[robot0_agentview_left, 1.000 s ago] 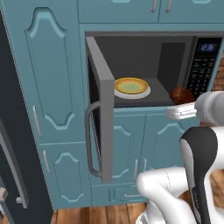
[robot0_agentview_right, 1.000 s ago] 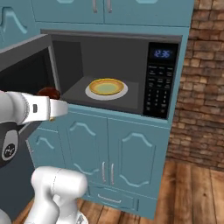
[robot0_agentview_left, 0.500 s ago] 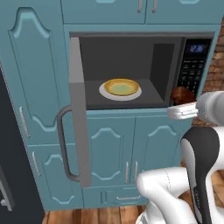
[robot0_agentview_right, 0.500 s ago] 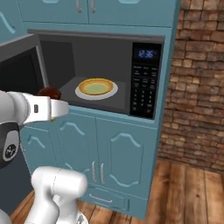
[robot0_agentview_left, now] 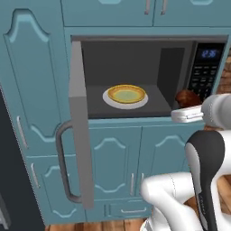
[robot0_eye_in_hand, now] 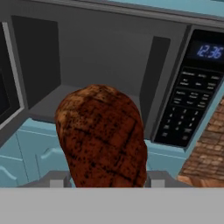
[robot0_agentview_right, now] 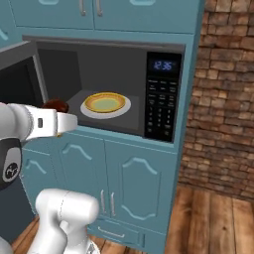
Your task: Transport the steak from the fridge to the microwave and turn on the microwave.
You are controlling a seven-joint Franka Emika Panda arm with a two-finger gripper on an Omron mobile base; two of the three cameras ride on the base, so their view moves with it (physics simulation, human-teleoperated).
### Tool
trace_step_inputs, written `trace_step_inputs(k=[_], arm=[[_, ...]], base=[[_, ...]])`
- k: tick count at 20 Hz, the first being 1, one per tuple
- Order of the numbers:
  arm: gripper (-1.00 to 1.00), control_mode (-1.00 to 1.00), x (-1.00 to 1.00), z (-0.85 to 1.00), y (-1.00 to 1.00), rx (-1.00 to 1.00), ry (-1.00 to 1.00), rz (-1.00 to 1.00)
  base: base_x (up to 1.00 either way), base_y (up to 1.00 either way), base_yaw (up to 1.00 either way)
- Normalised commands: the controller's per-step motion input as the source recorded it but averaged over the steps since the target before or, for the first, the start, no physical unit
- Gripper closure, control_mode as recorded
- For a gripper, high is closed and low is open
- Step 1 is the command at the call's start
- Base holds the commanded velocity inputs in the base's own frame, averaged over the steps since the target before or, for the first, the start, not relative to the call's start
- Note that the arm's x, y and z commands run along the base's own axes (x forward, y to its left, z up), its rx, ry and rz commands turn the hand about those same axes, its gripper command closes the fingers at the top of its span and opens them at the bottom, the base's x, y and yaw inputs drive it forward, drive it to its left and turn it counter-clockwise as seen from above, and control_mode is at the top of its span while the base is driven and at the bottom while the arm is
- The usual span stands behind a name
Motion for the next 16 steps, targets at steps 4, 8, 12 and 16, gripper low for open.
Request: trace_step_inputs(k=[4, 8, 12, 16], arm=[[1.0, 1.0, 0.0, 0.0, 0.0, 0.0, 0.0, 0.0], [1.0, 1.0, 0.0, 0.0, 0.0, 0.0, 0.0, 0.0], [1.0, 1.0, 0.0, 0.0, 0.0, 0.0, 0.0, 0.0], [1.0, 1.0, 0.0, 0.0, 0.0, 0.0, 0.0, 0.0]], base=[[0.23, 0.3, 0.0], [0.06, 0.43, 0.0], [0.3, 0.3, 0.0], [0.46, 0.08, 0.0]])
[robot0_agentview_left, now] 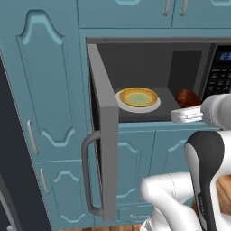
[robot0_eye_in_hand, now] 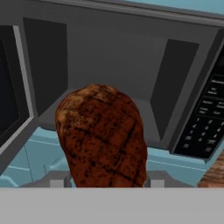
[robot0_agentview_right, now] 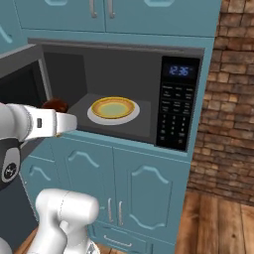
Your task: Transport the steak from the fridge to the microwave and turn on the microwave.
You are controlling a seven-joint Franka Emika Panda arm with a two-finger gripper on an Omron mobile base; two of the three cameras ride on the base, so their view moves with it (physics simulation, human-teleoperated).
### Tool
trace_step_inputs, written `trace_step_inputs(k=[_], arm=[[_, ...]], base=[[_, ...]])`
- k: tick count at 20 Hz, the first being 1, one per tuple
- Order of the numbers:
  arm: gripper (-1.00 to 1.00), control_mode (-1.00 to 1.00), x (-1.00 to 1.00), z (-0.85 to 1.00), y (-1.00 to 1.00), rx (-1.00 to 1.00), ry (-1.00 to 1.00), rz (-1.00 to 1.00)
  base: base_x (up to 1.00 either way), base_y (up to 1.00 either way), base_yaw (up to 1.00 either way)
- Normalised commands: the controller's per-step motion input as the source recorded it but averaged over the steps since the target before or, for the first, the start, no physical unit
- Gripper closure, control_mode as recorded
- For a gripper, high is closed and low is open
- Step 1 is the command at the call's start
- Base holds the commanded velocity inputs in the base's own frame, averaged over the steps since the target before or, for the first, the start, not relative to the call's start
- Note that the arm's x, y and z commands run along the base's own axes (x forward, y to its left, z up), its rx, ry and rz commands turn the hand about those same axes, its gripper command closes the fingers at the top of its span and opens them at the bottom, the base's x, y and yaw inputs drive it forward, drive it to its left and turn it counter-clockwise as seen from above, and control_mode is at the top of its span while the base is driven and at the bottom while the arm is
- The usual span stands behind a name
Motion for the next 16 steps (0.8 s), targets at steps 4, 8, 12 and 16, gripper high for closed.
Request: trace_step_inputs(k=[4, 8, 12, 16], arm=[[1.0, 1.0, 0.0, 0.0, 0.0, 0.0, 0.0, 0.0], [1.0, 1.0, 0.0, 0.0, 0.0, 0.0, 0.0, 0.0], [1.0, 1.0, 0.0, 0.0, 0.0, 0.0, 0.0, 0.0], [1.0, 1.0, 0.0, 0.0, 0.0, 0.0, 0.0, 0.0]], base=[[0.4, 0.0, 0.0], [0.24, 0.0, 0.0], [0.03, 0.0, 0.0], [0.0, 0.0, 0.0]])
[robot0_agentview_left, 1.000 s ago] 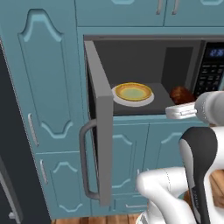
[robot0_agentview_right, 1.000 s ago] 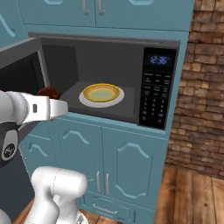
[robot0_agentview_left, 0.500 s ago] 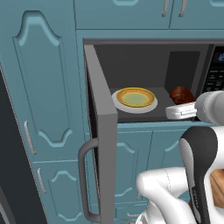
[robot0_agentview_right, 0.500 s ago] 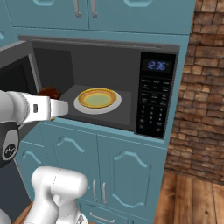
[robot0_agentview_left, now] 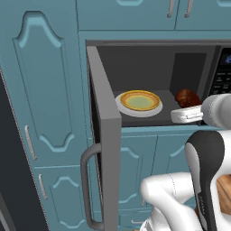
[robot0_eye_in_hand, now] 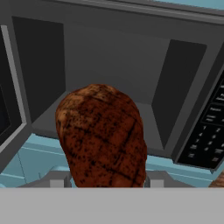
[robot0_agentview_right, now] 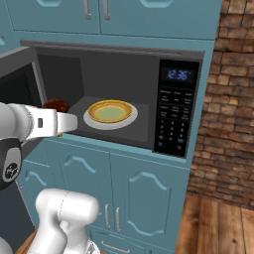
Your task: Transport the steak from the fridge to the microwave and turn on the microwave.
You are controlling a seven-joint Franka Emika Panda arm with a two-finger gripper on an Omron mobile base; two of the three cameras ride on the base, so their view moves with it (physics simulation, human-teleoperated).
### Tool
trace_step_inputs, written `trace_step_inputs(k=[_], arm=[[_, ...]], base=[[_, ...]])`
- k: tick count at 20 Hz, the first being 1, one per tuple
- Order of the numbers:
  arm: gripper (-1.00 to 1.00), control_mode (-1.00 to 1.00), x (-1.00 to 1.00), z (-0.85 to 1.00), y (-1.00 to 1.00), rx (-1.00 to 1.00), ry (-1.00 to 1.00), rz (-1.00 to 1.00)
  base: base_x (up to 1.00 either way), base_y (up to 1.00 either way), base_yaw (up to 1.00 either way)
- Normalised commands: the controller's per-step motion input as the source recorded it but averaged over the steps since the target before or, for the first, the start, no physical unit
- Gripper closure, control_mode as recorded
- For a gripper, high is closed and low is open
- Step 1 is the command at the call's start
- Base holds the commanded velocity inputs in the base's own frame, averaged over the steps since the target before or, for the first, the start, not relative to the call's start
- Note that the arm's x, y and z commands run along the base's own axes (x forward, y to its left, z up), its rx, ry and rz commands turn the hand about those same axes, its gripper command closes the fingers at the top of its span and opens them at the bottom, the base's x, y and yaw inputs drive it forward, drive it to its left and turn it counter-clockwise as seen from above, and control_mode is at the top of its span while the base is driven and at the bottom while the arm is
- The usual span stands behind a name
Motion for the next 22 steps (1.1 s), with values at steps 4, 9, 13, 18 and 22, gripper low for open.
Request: trace_step_inputs(k=[4, 9, 13, 18, 22], arm=[[1.0, 1.0, 0.0, 0.0, 0.0, 0.0, 0.0, 0.0], [1.0, -1.0, 0.0, -0.02, 0.0, 0.0, 0.0, 0.0], [1.0, -1.0, 0.13, -0.15, -0.12, 0.0, 0.0, 0.0], [1.0, -1.0, 0.25, -0.14, 0.0, 0.0, 0.0, 0.0], [1.0, -1.0, 0.42, -0.17, 0.0, 0.0, 0.0, 0.0]], base=[[0.0, 0.0, 0.0], [-0.02, 0.0, 0.0], [0.0, 0.0, 0.0], [0.0, 0.0, 0.0], [0.0, 0.0, 0.0]])
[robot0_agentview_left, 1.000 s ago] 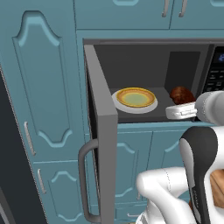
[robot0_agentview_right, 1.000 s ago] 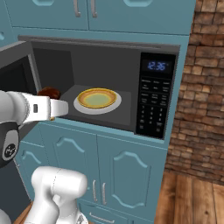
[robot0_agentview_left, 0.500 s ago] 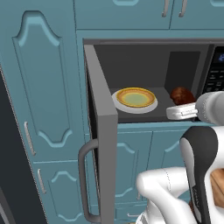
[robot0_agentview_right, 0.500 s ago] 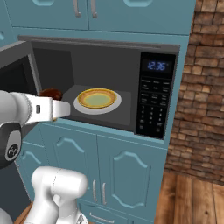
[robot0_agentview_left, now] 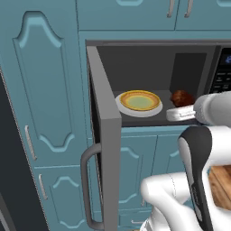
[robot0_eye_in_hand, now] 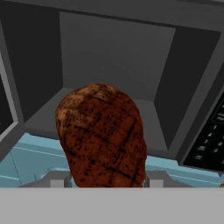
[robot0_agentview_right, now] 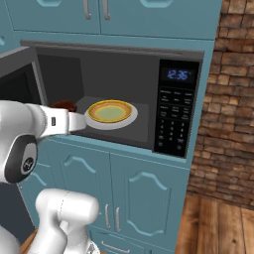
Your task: Transport the steak from the fridge to the microwave and turn on the microwave.
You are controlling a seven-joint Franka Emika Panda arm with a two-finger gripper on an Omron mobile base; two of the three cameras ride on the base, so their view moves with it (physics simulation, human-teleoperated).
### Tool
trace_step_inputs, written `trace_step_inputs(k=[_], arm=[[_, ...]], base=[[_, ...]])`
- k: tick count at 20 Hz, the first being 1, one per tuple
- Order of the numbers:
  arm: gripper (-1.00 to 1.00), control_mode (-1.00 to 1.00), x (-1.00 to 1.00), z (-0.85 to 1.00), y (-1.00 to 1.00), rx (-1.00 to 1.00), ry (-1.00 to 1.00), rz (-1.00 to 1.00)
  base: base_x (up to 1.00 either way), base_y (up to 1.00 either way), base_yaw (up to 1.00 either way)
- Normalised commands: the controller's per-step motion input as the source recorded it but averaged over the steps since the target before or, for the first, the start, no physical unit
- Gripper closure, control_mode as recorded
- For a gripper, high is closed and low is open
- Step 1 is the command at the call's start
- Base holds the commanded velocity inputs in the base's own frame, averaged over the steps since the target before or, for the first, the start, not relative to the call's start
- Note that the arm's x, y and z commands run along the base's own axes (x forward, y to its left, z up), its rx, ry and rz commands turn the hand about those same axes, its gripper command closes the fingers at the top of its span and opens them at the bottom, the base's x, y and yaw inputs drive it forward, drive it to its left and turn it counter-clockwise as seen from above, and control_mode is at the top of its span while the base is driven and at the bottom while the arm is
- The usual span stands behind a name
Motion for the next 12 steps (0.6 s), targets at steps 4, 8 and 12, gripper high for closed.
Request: trace_step_inputs(k=[4, 8, 12], arm=[[1.0, -1.0, 0.4, -0.12, 0.0, 0.0, 0.0, 0.0], [1.0, -1.0, 0.34, -0.05, 0.0, 0.0, 0.0, 0.0], [1.0, -1.0, 0.33, -0.08, 0.0, 0.0, 0.0, 0.0]], base=[[0.0, 0.0, 0.0], [0.0, 0.0, 0.0], [0.0, 0.0, 0.0]])
